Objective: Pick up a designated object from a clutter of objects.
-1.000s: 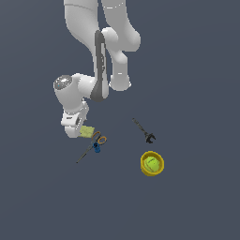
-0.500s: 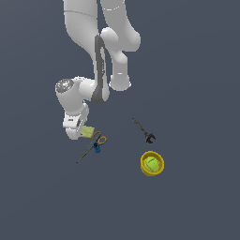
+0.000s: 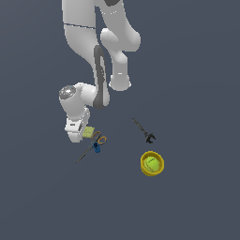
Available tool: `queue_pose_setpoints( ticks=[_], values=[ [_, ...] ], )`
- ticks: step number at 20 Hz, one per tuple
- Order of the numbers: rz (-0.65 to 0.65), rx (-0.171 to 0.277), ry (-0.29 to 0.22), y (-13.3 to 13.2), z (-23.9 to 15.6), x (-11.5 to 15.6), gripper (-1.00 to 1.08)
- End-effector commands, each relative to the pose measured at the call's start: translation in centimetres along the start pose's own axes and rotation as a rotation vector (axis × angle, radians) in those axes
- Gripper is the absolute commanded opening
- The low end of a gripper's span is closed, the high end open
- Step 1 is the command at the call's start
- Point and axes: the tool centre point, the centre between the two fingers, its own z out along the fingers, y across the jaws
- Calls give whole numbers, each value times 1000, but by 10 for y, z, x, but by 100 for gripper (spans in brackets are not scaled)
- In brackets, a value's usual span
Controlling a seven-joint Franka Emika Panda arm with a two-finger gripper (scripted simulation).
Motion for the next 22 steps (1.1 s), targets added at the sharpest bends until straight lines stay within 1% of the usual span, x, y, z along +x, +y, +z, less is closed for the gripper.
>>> queue_pose_setpoints(
  ticks=[1, 2, 15, 22],
  values=[
    [-1, 2, 1, -1, 3, 1, 100],
    [-1, 2, 1, -1, 3, 1, -100],
    [0, -3, 0, 1, -1, 0, -100],
    [0, -3, 0, 5, -24, 3, -100]
  ],
)
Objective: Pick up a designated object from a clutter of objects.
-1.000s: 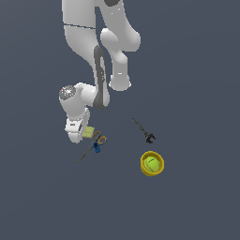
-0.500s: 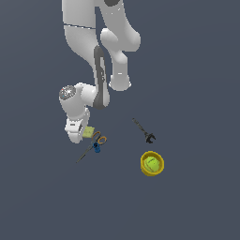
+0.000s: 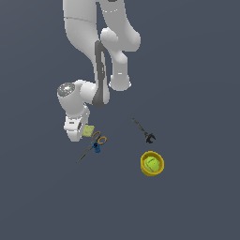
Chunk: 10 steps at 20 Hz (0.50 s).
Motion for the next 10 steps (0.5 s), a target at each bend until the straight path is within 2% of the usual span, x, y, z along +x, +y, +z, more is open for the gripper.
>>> queue_pose_setpoints(
  ticks=[1, 10],
  values=[
    [0, -2, -1, 3, -13, 1, -100],
    [0, -1, -1, 14, -83, 9, -100]
  ],
)
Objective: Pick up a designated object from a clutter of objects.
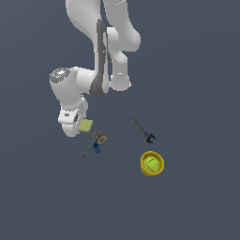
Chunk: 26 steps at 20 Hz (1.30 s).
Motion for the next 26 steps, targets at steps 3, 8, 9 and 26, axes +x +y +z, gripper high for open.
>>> queue_pose_setpoints(
  ticks=[3, 8, 9, 26],
  values=[
    [0, -1, -1, 7, -45, 5, -100],
    [0, 0, -1, 16, -95, 10, -100],
    [0, 0, -1, 18, -104, 11, -100],
    [-1, 2, 0, 48, -257, 27, -100]
  ],
)
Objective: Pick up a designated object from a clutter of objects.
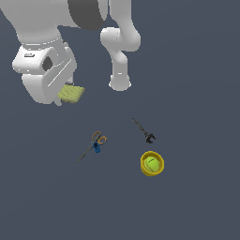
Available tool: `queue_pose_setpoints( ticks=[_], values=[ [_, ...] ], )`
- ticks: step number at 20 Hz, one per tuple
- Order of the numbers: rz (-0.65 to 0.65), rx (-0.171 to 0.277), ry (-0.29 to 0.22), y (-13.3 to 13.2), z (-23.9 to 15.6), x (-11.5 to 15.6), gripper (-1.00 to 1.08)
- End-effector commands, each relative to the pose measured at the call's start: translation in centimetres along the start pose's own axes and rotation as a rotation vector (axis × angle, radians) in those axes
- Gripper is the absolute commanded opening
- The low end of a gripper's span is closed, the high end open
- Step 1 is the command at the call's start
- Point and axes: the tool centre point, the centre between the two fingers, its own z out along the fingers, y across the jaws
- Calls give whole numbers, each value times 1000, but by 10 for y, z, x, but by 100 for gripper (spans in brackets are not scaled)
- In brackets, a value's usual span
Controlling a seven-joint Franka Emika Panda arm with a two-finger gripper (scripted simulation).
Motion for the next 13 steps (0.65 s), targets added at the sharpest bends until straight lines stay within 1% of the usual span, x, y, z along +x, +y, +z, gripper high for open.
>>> queue_pose_setpoints(
  ticks=[1, 7, 13],
  values=[
    [0, 0, 0, 4, -17, 2, -100],
    [0, 1, 1, 10, -41, 4, -100],
    [0, 1, 1, 12, -48, 4, -100]
  ],
)
